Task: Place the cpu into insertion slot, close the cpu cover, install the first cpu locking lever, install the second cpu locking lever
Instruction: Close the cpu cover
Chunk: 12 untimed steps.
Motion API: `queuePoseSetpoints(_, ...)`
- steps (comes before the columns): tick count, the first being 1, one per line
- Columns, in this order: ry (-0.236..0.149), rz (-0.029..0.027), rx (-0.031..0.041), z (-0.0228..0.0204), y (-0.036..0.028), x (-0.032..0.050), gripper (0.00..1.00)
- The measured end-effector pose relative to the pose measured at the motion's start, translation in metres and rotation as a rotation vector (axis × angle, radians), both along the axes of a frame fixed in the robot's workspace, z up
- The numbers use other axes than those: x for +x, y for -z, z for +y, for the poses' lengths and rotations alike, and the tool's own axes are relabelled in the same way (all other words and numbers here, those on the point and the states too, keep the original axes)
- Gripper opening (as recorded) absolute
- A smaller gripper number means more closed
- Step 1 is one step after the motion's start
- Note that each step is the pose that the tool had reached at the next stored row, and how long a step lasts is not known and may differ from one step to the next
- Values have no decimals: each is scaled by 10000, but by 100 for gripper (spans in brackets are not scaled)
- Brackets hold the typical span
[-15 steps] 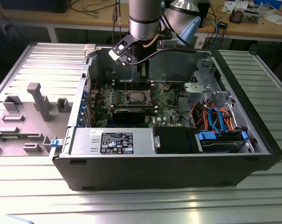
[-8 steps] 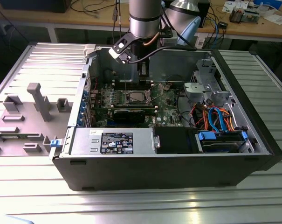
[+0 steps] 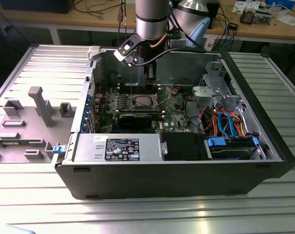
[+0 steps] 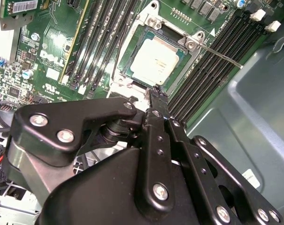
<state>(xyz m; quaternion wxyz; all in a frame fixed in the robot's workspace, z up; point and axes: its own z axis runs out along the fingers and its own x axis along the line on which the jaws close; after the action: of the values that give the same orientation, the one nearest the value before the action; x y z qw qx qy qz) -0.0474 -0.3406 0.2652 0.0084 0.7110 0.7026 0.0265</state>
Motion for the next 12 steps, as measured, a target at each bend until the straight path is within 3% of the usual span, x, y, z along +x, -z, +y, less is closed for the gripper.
queuePoseSetpoints(12,-1,-1,1,0,0,28,11)
